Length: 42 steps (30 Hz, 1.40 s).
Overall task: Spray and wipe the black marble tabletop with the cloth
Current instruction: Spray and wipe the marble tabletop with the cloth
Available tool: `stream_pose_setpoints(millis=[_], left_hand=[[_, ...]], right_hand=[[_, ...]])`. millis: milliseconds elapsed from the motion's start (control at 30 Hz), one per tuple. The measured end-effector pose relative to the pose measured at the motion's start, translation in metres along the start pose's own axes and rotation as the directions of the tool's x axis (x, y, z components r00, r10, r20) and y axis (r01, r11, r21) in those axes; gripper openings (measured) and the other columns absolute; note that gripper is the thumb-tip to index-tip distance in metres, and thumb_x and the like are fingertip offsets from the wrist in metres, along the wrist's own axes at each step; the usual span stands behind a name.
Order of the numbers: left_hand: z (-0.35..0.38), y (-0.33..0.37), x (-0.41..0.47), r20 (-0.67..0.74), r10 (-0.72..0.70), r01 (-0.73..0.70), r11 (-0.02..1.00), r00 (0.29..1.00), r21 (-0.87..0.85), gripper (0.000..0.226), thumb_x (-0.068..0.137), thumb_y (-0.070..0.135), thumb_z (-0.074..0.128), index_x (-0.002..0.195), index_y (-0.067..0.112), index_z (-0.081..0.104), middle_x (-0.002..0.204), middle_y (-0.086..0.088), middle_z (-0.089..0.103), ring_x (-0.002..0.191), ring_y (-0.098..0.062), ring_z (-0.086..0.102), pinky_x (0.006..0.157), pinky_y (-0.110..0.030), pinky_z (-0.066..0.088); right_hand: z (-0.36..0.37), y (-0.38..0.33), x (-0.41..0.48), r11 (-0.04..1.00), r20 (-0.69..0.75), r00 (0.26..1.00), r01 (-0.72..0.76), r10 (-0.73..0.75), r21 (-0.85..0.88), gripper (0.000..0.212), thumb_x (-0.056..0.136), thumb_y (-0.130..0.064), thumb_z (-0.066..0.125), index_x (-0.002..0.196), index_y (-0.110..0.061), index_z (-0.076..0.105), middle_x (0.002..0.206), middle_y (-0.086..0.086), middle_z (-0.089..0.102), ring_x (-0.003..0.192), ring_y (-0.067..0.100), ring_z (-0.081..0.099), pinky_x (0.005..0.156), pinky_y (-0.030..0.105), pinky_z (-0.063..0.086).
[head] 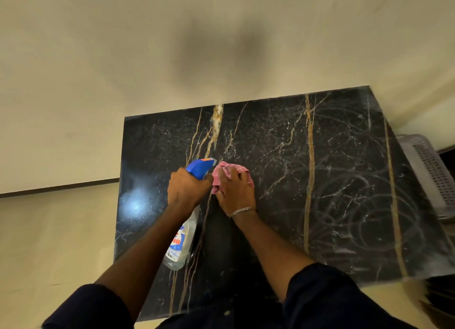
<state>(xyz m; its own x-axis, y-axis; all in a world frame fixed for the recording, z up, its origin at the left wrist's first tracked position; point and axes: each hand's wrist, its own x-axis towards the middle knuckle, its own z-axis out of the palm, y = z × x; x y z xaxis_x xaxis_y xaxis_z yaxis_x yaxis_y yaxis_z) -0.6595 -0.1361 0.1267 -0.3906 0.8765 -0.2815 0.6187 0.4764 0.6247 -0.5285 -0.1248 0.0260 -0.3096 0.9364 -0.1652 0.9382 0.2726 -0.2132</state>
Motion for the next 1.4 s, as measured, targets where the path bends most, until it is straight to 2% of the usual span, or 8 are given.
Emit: stream_pose_setpoints(millis=[100,267,433,633,900,1100,1300,1400], left_hand=[[-0.004,-0.006,-0.003,0.083,0.041,-0.040,0.999,0.996,-0.009,0.018,0.082,0.026,0.070,0.091,0.014,0.059,0.065,0.000,0.056,0.055,-0.010,0.054,0.051,-0.018,0.041],[-0.014,-0.015,-0.009,0.083,0.046,-0.045,0.999,0.996,-0.016,0.019,0.083,0.027,0.068,0.093,0.014,0.060,0.068,0.000,0.057,0.056,-0.008,0.055,0.052,-0.017,0.040],[-0.023,-0.028,-0.013,0.080,0.035,-0.035,0.999,0.996,-0.002,0.020,0.084,0.027,0.067,0.096,0.012,0.060,0.068,0.001,0.057,0.056,-0.008,0.054,0.052,-0.016,0.039],[-0.026,-0.040,-0.018,0.080,0.019,-0.022,0.999,0.997,0.036,0.027,0.082,0.031,0.069,0.099,0.012,0.059,0.070,0.000,0.059,0.057,-0.008,0.056,0.051,-0.017,0.039],[-0.023,-0.034,-0.024,0.087,0.041,-0.047,0.997,0.995,0.066,0.024,0.081,0.030,0.069,0.097,0.013,0.060,0.069,-0.001,0.059,0.057,-0.008,0.055,0.051,-0.019,0.041],[-0.021,-0.030,-0.021,0.100,0.038,-0.045,0.997,0.994,0.070,0.030,0.083,0.031,0.069,0.105,0.014,0.059,0.076,0.000,0.061,0.062,-0.008,0.057,0.055,-0.018,0.042],[-0.017,-0.024,-0.016,0.103,0.026,-0.033,0.997,0.994,0.072,0.029,0.083,0.029,0.069,0.105,0.012,0.058,0.076,-0.002,0.060,0.061,-0.010,0.057,0.057,-0.021,0.044],[-0.013,-0.020,-0.014,0.096,0.029,-0.036,0.997,0.995,0.071,0.027,0.083,0.029,0.069,0.102,0.013,0.058,0.075,-0.001,0.060,0.061,-0.009,0.057,0.057,-0.021,0.044]], right_hand=[[-0.008,0.024,-0.004,0.997,-0.014,0.999,0.028,-0.029,-0.070,0.066,0.088,-0.045,0.051,0.147,-0.021,0.034,0.146,0.009,0.038,0.127,0.036,0.037,0.101,0.048,0.041],[-0.014,0.094,-0.018,0.968,-0.125,0.960,-0.252,0.249,-0.005,0.062,0.087,-0.046,0.041,0.145,-0.023,0.041,0.139,0.012,0.045,0.121,0.039,0.041,0.099,0.048,0.041],[-0.012,0.090,-0.023,0.910,-0.120,0.902,-0.412,0.415,0.047,0.063,0.089,-0.041,0.053,0.147,-0.021,0.039,0.145,0.014,0.038,0.125,0.042,0.036,0.102,0.050,0.038],[-0.002,0.006,-0.034,0.967,-0.076,0.964,-0.255,0.255,0.010,0.063,0.087,-0.045,0.050,0.144,-0.024,0.034,0.141,0.013,0.038,0.122,0.039,0.038,0.091,0.048,0.045],[0.010,-0.021,-0.044,0.999,0.030,0.999,0.021,-0.020,-0.044,0.067,0.087,-0.043,0.057,0.147,-0.025,0.033,0.148,0.011,0.035,0.125,0.037,0.038,0.103,0.048,0.039],[0.000,0.050,-0.056,0.983,-0.153,0.975,-0.171,0.160,-0.063,0.060,0.080,-0.040,0.063,0.136,-0.022,0.051,0.133,0.012,0.052,0.111,0.037,0.047,0.087,0.047,0.050],[-0.006,0.098,-0.056,0.930,-0.132,0.926,-0.363,0.354,-0.056,0.060,0.089,-0.041,0.052,0.144,-0.018,0.043,0.140,0.017,0.044,0.122,0.041,0.042,0.104,0.051,0.037],[-0.006,0.088,-0.057,0.916,-0.140,0.909,-0.399,0.391,-0.031,0.061,0.088,-0.041,0.054,0.143,-0.018,0.043,0.140,0.017,0.043,0.121,0.042,0.042,0.101,0.050,0.038]])
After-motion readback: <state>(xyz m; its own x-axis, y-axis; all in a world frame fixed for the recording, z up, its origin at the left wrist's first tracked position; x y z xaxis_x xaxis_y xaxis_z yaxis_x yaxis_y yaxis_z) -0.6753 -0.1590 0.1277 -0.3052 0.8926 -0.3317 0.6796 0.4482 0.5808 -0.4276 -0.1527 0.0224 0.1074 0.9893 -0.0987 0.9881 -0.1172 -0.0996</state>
